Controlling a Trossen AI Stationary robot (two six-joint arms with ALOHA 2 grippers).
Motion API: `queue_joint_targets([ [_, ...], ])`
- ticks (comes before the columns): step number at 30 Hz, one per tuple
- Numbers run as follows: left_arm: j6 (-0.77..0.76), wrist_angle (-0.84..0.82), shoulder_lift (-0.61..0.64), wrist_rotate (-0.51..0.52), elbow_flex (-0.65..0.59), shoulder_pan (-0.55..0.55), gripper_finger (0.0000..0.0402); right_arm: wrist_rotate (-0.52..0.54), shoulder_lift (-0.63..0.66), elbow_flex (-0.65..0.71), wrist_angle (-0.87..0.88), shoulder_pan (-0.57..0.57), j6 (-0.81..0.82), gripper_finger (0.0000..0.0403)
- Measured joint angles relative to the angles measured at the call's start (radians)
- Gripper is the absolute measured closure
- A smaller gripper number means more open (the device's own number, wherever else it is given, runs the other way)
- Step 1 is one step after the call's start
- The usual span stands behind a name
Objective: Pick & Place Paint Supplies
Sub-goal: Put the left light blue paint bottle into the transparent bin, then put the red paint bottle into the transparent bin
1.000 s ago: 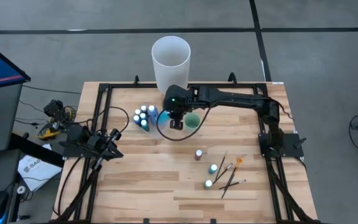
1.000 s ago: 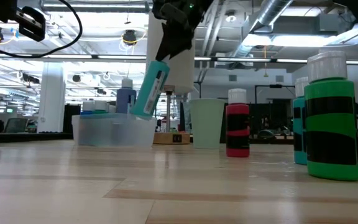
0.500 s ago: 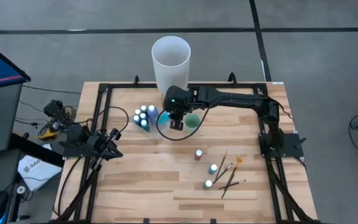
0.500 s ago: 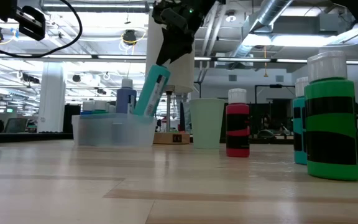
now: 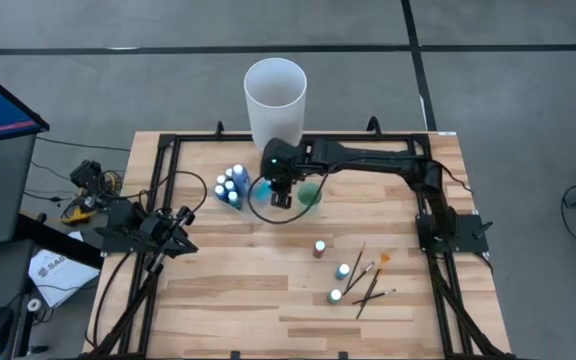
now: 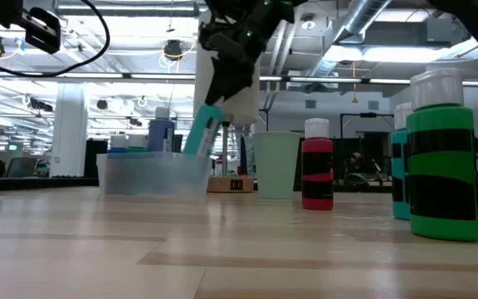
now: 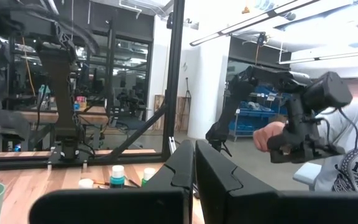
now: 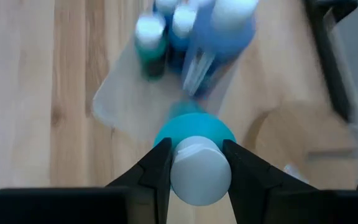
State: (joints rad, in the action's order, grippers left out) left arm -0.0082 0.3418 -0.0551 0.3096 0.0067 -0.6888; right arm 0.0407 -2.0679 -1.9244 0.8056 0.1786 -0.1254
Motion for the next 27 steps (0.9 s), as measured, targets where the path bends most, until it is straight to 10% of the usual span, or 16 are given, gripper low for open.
queue_joint_targets([
  [27,0.000,0.020,0.000,0.000,0.000,0.000,0.0400,0.004,-0.020,-0.009,0.028,-0.008,0.021,0.0233],
])
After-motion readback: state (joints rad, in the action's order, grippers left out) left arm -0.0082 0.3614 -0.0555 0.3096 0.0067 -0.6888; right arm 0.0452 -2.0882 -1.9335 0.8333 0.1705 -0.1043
